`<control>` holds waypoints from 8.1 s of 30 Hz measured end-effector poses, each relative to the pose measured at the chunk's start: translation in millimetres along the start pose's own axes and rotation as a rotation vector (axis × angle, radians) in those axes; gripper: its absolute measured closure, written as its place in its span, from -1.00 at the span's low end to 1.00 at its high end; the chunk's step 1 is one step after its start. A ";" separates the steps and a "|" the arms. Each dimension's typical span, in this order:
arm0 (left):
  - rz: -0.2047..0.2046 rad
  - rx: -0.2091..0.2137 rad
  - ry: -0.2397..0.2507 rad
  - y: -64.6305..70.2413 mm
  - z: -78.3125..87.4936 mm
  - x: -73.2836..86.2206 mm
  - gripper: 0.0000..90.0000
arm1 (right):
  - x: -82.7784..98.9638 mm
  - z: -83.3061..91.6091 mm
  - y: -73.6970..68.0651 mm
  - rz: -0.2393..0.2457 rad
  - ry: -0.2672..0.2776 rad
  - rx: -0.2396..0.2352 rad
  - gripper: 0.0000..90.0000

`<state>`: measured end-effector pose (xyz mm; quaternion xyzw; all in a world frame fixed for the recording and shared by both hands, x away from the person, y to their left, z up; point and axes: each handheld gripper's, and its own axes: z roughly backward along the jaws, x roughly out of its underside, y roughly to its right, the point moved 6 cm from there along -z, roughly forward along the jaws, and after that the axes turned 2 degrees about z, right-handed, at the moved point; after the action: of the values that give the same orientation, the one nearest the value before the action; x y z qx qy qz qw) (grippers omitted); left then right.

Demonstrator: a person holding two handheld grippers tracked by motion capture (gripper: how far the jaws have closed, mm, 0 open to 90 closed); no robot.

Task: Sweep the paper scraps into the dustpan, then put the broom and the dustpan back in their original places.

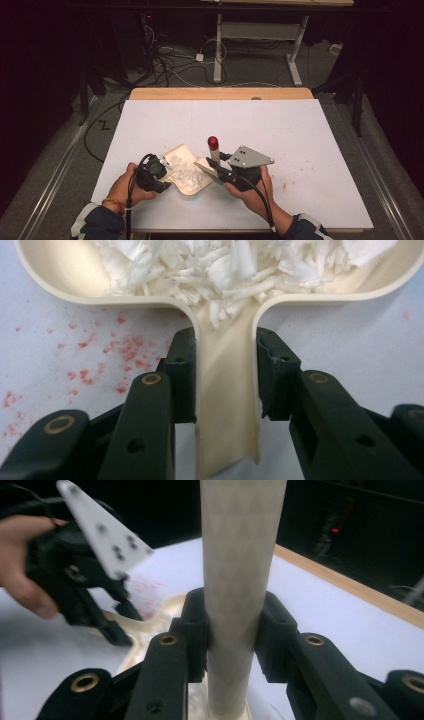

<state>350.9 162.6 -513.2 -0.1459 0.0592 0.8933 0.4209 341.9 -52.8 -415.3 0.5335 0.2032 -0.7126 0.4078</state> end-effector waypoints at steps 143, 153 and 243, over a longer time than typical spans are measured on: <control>0.033 0.015 0.012 -5.8 -3.8 -9.2 0.40 | -32.8 -7.8 17.4 0.091 0.090 0.014 0.57; 0.028 0.009 0.007 -4.6 -3.1 -7.3 0.40 | -22.8 24.6 49.3 0.069 0.068 0.095 0.57; 0.376 -0.059 0.282 -33.8 14.3 7.0 -0.24 | 71.4 122.4 179.7 -0.109 -0.329 0.174 0.31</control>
<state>369.6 192.6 -501.2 -0.2677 0.1174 0.9282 0.2303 405.5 -272.6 -412.7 0.4313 0.1002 -0.8260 0.3488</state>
